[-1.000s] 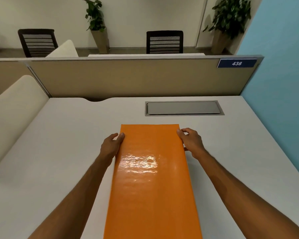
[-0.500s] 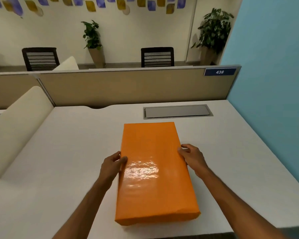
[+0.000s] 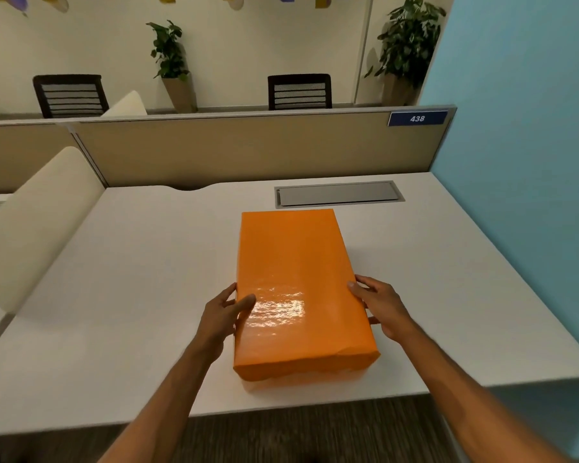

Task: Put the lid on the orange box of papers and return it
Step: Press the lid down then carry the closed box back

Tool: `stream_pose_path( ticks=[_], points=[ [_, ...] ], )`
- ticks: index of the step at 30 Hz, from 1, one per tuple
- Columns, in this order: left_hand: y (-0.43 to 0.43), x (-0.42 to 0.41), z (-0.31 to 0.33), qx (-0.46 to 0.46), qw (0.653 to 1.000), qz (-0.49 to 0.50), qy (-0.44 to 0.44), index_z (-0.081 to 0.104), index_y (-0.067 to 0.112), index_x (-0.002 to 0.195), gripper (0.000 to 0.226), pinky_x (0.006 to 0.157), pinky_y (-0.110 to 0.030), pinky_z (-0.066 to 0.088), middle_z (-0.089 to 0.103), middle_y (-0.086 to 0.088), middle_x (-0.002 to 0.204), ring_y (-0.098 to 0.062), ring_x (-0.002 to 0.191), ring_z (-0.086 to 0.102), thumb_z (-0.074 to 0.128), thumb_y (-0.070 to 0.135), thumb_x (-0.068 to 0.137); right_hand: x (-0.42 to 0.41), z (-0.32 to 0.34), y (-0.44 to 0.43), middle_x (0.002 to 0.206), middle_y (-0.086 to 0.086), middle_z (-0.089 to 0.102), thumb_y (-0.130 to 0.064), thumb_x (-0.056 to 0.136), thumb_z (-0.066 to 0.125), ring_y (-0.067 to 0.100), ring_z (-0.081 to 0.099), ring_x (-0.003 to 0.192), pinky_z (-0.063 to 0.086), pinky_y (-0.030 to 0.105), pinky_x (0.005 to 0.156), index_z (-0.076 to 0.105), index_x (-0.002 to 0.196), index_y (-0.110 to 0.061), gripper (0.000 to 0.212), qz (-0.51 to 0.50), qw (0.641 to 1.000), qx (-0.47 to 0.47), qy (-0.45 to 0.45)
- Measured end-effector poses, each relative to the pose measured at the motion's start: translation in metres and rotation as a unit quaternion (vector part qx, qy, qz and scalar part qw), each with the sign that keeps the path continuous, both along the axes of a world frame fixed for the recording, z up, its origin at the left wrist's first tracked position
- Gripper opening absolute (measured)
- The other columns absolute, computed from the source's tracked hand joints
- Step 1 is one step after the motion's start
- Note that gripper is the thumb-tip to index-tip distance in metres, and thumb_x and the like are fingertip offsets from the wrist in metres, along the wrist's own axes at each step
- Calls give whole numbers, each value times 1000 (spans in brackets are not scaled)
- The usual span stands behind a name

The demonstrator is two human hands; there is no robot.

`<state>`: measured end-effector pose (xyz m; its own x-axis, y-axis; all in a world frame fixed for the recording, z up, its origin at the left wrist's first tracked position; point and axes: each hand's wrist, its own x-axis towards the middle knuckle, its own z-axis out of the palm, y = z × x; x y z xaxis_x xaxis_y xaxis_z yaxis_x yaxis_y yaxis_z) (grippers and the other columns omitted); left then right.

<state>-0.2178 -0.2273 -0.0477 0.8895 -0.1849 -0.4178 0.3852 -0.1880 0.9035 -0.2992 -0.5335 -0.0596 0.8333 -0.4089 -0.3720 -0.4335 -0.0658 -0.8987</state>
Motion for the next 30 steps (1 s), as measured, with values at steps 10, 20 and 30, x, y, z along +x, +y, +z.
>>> stream_pose_path(
  ticks=[10, 20, 30],
  points=[
    [3, 11, 1, -25, 999, 18, 11, 45, 29, 147, 69, 89, -53, 52, 61, -7, 134, -33, 112, 63, 73, 36, 84, 12, 4, -7, 117, -7, 67, -44, 67, 81, 18, 66, 101, 56, 42, 67, 48, 143, -30, 83, 38, 994, 100, -17],
    [28, 39, 21, -40, 996, 73, -19, 48, 25, 145, 63, 91, -52, 53, 63, -4, 132, -31, 112, 63, 71, 34, 87, 74, 19, 13, 124, -1, 65, -40, 72, 82, 20, 66, 100, 56, 43, 66, 49, 143, -29, 79, 65, 991, 108, -38],
    [106, 105, 31, -21, 992, 123, -32, 49, 23, 145, 59, 95, -55, 50, 60, -7, 136, -38, 122, 56, 69, 29, 89, 158, 21, 93, 109, -8, 68, -34, 75, 81, 19, 67, 98, 54, 41, 62, 50, 141, -29, 73, 86, 986, 141, -37]
  ],
)
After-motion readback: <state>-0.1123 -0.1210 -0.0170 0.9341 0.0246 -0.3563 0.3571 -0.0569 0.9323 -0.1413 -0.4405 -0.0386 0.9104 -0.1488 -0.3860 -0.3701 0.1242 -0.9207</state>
